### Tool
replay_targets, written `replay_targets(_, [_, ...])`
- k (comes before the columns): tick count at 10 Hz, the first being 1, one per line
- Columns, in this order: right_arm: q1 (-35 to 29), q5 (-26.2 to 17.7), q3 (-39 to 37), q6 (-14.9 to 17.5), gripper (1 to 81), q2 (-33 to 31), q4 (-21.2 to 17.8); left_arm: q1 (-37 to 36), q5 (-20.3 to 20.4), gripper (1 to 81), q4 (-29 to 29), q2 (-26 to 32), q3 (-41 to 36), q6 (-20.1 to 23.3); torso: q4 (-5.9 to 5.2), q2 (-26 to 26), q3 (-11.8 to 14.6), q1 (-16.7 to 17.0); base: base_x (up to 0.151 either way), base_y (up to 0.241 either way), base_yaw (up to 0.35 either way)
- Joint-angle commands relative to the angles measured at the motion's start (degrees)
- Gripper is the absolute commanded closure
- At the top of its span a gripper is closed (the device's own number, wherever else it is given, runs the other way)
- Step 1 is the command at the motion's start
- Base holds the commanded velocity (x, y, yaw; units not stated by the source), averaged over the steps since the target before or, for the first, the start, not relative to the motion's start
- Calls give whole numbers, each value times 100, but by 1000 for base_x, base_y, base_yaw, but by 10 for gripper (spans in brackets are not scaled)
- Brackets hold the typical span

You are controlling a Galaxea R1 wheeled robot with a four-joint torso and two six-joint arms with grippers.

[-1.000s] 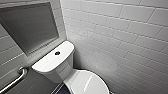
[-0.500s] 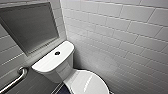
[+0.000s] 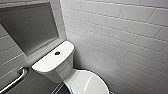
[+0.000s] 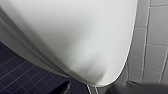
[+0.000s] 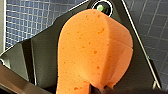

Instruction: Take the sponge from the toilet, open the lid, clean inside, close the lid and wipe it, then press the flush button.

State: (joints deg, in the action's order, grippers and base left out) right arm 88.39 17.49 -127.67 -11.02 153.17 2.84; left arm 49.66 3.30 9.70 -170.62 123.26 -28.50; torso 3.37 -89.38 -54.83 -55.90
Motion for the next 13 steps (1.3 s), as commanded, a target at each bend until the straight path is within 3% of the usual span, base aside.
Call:
replay_targets(1, [-1, -360, 33, -23, 811, -135, 41, -593, -357, 10, -48, -174, -40, -15, 0, 0, 0, 0, 0, 0, 0])
replay_targets(5, [8, -361, 7, -23, 811, -100, 32, -716, -550, 10, 154, -648, 822, -94, 0, 0, 0, 0, 0, 0, 0])
replay_targets(9, [-1, -422, -125, -49, 811, -4, 32, -962, -550, 10, 427, -720, 832, -138, 0, 0, 0, 0, 0, 0, 0])
replay_targets(13, [-19, -449, -204, -102, 811, 40, 33, -1059, -506, 10, 882, -413, 498, -147, 0, 0, 0, 0, 0, 0, 0])
